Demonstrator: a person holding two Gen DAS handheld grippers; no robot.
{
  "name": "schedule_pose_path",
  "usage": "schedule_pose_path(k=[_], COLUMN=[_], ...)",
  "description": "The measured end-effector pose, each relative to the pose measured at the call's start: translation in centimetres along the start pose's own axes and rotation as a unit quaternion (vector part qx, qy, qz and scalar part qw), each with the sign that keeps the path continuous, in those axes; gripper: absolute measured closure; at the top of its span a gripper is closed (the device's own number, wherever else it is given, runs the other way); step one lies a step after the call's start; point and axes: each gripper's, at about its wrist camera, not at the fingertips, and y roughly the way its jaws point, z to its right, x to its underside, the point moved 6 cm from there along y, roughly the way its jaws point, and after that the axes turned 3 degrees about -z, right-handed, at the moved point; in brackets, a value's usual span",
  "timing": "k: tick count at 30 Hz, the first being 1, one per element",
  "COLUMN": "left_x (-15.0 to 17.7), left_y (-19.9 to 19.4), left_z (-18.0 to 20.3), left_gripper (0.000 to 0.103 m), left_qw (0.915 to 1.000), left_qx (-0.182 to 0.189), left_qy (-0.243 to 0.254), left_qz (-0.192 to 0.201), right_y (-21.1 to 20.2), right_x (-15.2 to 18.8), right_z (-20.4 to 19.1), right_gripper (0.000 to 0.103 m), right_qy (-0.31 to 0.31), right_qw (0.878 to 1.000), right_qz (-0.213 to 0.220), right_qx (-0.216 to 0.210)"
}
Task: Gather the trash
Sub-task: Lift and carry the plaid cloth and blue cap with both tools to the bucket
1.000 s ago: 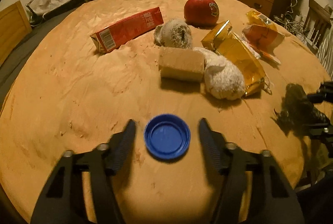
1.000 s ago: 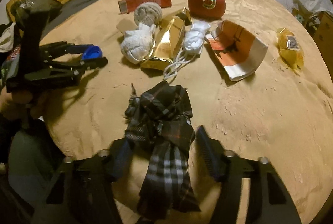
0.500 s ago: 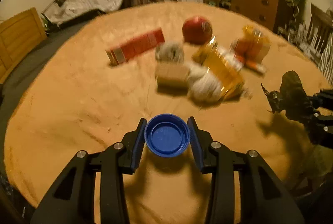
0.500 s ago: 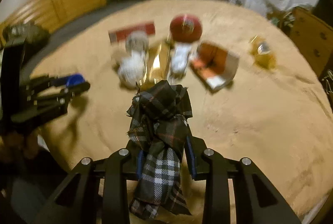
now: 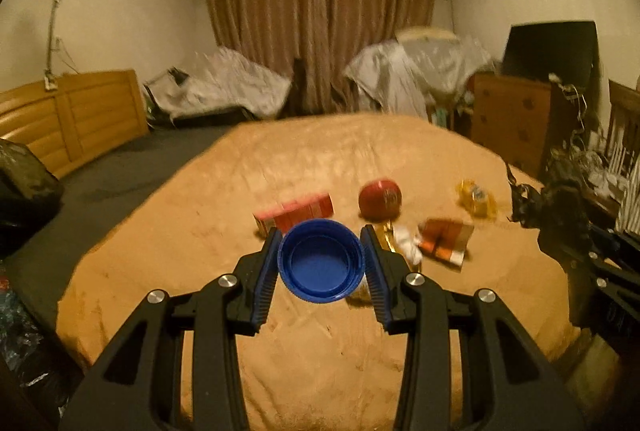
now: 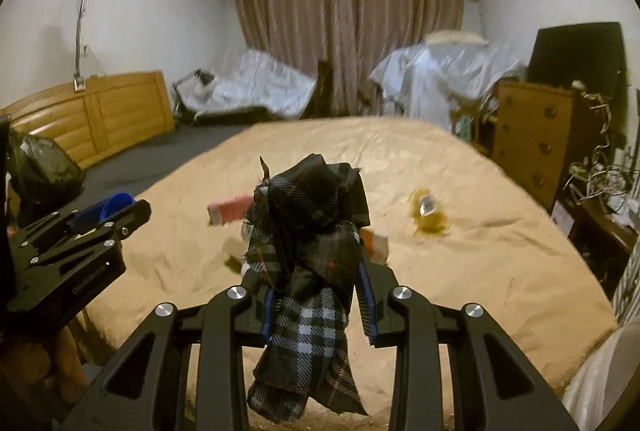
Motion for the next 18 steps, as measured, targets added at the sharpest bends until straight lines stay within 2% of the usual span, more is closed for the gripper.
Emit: schedule_pose_path(k=[7, 18], left_x=[-0.6, -0.7], left_y=[-1.8, -2.0], left_z=[0.9, 1.5], left_gripper=[0.064, 0.064], left_qw=[0.9996, 0.9996], left_qx=[-0.008, -0.002], left_qy=[0.007, 0.01], left_qz=[0.025, 0.025], right_y=[-3.5, -4.5], right_x=[-0.3, -0.6], right_z=[-0.2, -0.4], right_gripper=[0.069, 0.069], right_qy=[0.003, 0.002], right_qw=[0.999, 0.999], right_qz=[0.039, 0.042], right_qx=[0.018, 0.02])
